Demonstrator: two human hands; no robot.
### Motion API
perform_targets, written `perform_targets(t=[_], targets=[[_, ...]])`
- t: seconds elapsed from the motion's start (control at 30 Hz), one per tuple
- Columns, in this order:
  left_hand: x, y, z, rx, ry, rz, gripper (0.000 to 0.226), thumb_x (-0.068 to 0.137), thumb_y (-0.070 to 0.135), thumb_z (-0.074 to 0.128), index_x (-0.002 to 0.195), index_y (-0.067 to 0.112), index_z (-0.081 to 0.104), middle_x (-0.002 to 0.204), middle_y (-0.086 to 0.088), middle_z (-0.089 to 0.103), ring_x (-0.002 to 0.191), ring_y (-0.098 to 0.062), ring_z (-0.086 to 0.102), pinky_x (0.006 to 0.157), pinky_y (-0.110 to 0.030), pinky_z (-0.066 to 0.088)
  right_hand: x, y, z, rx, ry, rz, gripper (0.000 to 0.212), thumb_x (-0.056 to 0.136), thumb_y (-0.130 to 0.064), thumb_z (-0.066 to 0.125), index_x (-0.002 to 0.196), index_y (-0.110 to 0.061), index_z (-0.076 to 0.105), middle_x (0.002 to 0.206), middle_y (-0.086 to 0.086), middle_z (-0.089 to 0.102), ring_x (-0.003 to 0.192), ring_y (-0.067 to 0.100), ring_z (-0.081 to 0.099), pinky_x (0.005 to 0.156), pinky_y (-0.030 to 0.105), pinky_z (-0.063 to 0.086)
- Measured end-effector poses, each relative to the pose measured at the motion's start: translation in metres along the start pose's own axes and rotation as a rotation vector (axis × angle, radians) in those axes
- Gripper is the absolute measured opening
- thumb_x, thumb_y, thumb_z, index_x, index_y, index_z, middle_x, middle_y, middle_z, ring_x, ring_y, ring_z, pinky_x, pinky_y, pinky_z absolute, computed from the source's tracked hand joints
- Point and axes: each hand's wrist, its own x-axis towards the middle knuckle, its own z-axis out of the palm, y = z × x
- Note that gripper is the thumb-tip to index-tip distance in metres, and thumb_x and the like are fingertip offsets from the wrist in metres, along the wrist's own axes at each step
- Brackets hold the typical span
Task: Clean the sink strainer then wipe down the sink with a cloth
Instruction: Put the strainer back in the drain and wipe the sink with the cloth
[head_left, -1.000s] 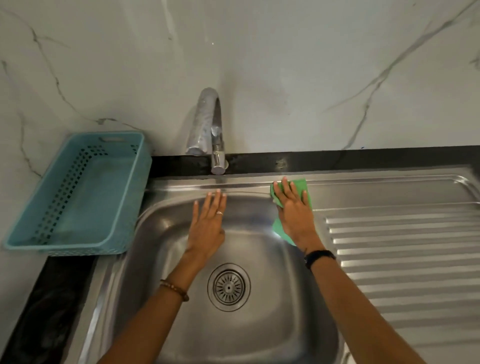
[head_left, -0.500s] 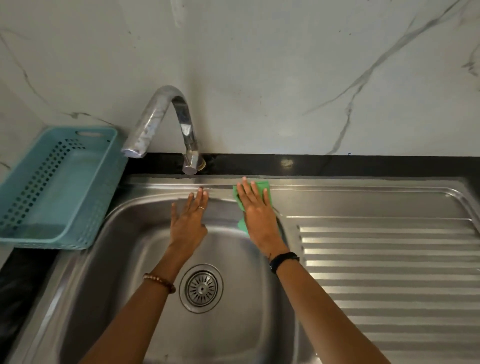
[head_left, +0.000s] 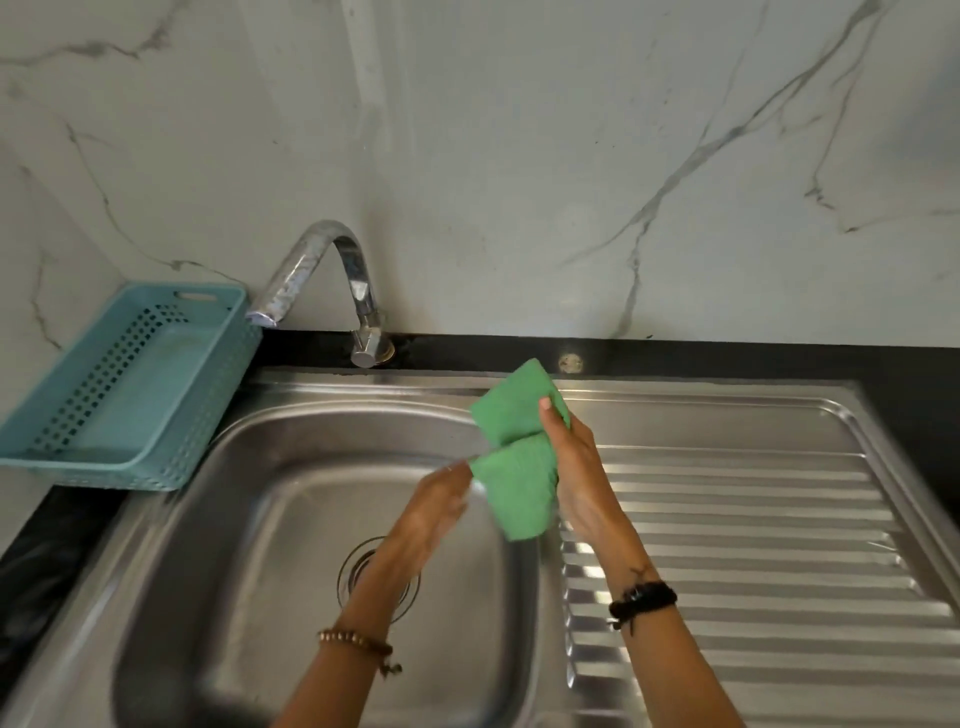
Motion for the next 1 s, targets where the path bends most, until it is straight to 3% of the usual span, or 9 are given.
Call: perform_targets(t=[0.07,0.17,0.27,0.4,0.5,0.6,0.77,0.87,1.0], targets=[[-0.018,-0.006,0.015,-0.184,-0.135,-0.011,0.031,0.088,0.023,0.047,0.109,0.009,0.065,0.102,-0.01,0.07,0.088,-0.02,0.065,0.081,-0.035,0.051,-0.01,0.002,0.002,0.219,0.019,0.004,0.028,0.086,-0.037,0.053,0.106,-0.019,0.062,0.084,-0.005,0.076,0.077,0.01,0.071,0.061,0.024,0.056],[-0.037,-0.005,0.026,-0.271,-0.117,0.064,0.028,0.092,0.023,0.045,0.092,0.013,0.071,0.088,-0.008,0.074,0.075,-0.019,0.07,0.067,-0.033,0.058,-0.021,0.005,0.003,0.339,0.09,0.007,0.027,0.091,-0.03,0.051,0.111,-0.015,0.061,0.086,-0.002,0.075,0.078,0.012,0.072,0.061,0.024,0.057],[-0.05,0.0,0.029,-0.146,-0.003,0.129,0.032,0.097,0.018,0.041,0.085,0.018,0.071,0.077,0.0,0.075,0.069,-0.015,0.07,0.059,-0.028,0.058,-0.031,0.009,0.006,0.142,0.166,0.005,0.033,0.092,-0.029,0.053,0.121,-0.013,0.055,0.097,0.001,0.07,0.075,0.006,0.07,0.056,0.016,0.053],[-0.07,0.021,0.028,0.174,0.198,0.342,0.038,0.092,0.009,0.05,0.062,0.022,0.07,0.058,0.006,0.069,0.054,-0.01,0.066,0.047,-0.019,0.053,-0.041,0.019,0.005,-0.276,0.229,-0.055,0.066,0.088,-0.036,0.059,0.143,-0.022,0.026,0.126,-0.006,0.037,0.099,0.004,0.049,0.061,0.008,0.045],[-0.083,0.036,0.033,0.54,0.327,0.536,0.02,0.085,0.009,0.058,0.07,0.015,0.069,0.062,0.007,0.066,0.054,-0.005,0.066,0.047,-0.016,0.053,-0.052,0.023,0.01,-0.092,0.05,0.044,0.061,0.083,-0.049,0.053,0.138,-0.026,0.04,0.133,-0.002,0.048,0.108,0.009,0.054,0.081,0.021,0.049],[-0.096,0.045,0.04,0.548,0.305,0.545,0.016,0.084,0.006,0.059,0.072,0.01,0.068,0.063,0.001,0.068,0.05,-0.006,0.067,0.046,-0.015,0.053,-0.061,0.033,0.017,0.417,-0.214,0.285,0.065,0.079,-0.064,0.039,0.12,-0.02,0.062,0.118,0.009,0.067,0.112,0.025,0.06,0.093,0.045,0.049],[-0.108,0.058,0.041,0.396,0.271,0.461,0.019,0.083,0.003,0.057,0.067,0.01,0.063,0.045,0.003,0.065,0.042,-0.011,0.065,0.042,-0.015,0.05,-0.073,0.049,0.016,0.707,-0.455,0.424,0.107,0.057,-0.066,0.073,0.144,-0.018,0.034,0.152,0.013,0.032,0.139,0.035,0.027,0.107,0.065,0.023],[-0.106,0.064,0.038,0.38,0.254,0.432,0.017,0.084,0.004,0.055,0.069,0.007,0.061,0.044,0.001,0.065,0.042,-0.013,0.064,0.042,-0.016,0.05,-0.075,0.044,0.015,0.749,-0.455,0.434,0.09,0.068,-0.071,0.057,0.139,-0.018,0.044,0.148,0.012,0.039,0.137,0.034,0.032,0.108,0.065,0.021],[-0.088,0.062,0.013,0.302,0.316,0.348,0.021,0.087,0.009,0.052,0.069,0.006,0.062,0.048,-0.002,0.064,0.041,-0.011,0.062,0.039,-0.017,0.047,-0.072,0.036,-0.007,0.649,-0.044,0.379,0.049,0.081,-0.042,0.052,0.107,-0.005,0.069,0.109,0.021,0.069,0.103,0.034,0.063,0.086,0.051,0.048]])
